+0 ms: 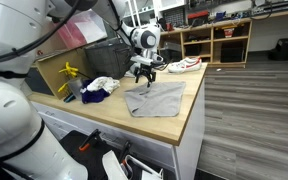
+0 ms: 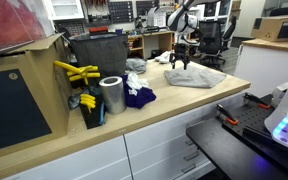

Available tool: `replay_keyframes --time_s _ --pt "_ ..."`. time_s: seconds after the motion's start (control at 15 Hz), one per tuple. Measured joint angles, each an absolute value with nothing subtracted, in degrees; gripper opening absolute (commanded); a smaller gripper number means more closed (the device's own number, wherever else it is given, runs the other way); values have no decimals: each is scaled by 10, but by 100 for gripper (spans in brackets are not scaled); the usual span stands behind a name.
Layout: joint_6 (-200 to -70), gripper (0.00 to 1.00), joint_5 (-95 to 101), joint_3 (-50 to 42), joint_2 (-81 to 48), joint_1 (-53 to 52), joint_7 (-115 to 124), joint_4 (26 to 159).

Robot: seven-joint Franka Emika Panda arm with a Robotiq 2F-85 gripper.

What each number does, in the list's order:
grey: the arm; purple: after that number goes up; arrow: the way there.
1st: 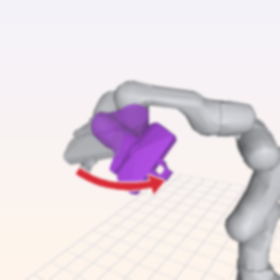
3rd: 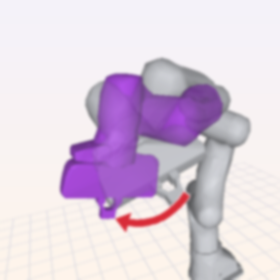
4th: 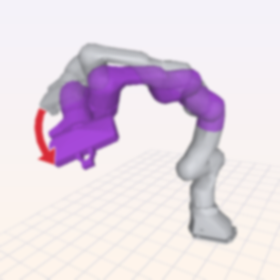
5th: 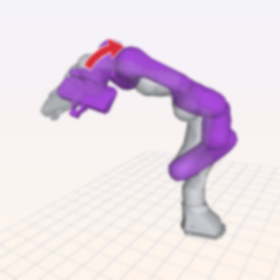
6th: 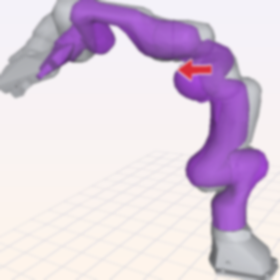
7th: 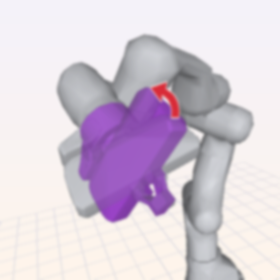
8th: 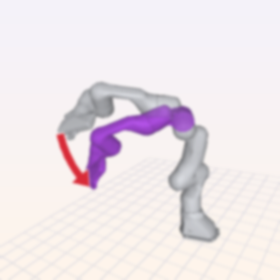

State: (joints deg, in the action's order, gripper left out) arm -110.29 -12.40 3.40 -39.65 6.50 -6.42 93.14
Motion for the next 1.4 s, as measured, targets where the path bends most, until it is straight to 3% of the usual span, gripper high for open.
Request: replay_keyframes --time_s 0.33,0.6,0.73,1.07,1.13,1.2,1.27,1.4 --pt "-1104 100 -105 28 -397 63 -64 945" --pt "-1110 82 -90 19 -399 62 -64 945" --pt "-1115 85 -90 18 -402 62 -64 945" --pt "-1131 80 -90 18 -410 52 -63 944" --pt "-1136 74 -89 18 -412 49 -63 944" --pt "-1142 55 -88 18 -414 47 -63 944" --pt "-1146 54 -85 18 -415 46 -63 943" --pt "-1155 38 -75 17 -418 43 -63 942"
